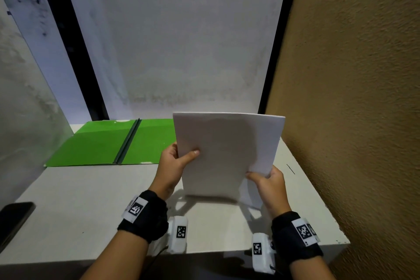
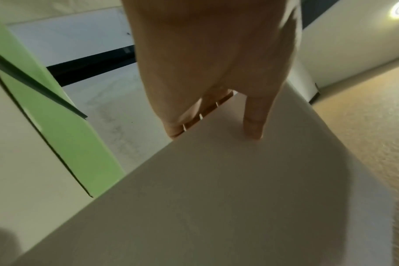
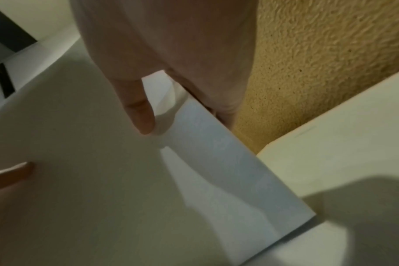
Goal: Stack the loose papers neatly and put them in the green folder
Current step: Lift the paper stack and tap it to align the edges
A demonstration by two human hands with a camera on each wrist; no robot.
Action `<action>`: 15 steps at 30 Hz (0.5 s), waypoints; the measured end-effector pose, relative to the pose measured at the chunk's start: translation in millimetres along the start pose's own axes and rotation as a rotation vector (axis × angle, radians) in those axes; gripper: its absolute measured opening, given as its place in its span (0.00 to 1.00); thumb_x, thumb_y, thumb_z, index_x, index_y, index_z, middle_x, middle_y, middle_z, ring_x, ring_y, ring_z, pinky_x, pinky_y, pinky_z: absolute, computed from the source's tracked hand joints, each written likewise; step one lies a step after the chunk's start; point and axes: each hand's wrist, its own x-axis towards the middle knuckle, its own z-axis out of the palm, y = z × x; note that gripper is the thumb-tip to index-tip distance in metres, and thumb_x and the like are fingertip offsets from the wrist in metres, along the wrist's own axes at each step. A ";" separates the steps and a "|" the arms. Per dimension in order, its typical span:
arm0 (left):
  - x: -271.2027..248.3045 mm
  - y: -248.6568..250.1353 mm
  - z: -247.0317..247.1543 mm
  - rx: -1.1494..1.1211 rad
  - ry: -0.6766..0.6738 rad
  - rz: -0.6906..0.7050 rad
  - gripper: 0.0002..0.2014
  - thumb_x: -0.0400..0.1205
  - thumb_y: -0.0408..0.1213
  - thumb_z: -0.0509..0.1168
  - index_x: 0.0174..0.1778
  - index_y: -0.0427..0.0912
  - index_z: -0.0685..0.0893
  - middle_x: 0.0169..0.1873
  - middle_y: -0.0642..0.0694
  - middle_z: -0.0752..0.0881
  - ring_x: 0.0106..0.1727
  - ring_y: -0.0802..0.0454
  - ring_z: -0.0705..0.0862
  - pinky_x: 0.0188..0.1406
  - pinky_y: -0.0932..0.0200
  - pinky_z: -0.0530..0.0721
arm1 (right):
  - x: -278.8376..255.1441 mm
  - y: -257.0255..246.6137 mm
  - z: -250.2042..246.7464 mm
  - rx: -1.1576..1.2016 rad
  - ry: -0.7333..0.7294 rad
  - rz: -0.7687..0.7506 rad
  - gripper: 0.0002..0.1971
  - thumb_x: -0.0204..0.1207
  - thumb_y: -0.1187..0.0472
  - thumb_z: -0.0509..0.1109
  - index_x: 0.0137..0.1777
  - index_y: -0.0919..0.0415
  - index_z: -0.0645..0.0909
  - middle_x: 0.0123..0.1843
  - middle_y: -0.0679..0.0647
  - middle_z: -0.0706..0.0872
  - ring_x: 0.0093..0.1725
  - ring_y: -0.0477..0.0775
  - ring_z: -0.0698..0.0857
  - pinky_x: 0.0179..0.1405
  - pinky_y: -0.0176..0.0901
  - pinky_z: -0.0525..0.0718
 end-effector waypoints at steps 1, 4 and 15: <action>-0.1 -2.6 0.2 0.001 0.009 0.000 0.14 0.76 0.21 0.74 0.55 0.40 0.87 0.45 0.51 0.95 0.45 0.56 0.92 0.55 0.49 0.84 | 1.2 -1.1 -1.6 -0.030 -0.008 -0.011 0.10 0.68 0.70 0.78 0.50 0.63 0.87 0.45 0.59 0.91 0.46 0.61 0.88 0.40 0.45 0.84; 0.1 -2.9 3.5 0.000 0.011 0.000 0.15 0.79 0.21 0.71 0.58 0.41 0.86 0.47 0.52 0.95 0.47 0.56 0.91 0.57 0.52 0.87 | 3.6 -9.6 -4.9 -0.023 -0.010 -0.073 0.14 0.67 0.72 0.78 0.52 0.63 0.86 0.46 0.58 0.91 0.44 0.57 0.88 0.37 0.40 0.84; -20.5 -8.5 22.9 0.127 0.130 0.127 0.16 0.83 0.32 0.71 0.65 0.51 0.81 0.60 0.56 0.89 0.61 0.65 0.87 0.62 0.69 0.82 | -1.3 -7.1 17.5 -0.005 0.124 -0.173 0.21 0.74 0.72 0.72 0.56 0.43 0.80 0.53 0.49 0.89 0.53 0.49 0.89 0.51 0.44 0.87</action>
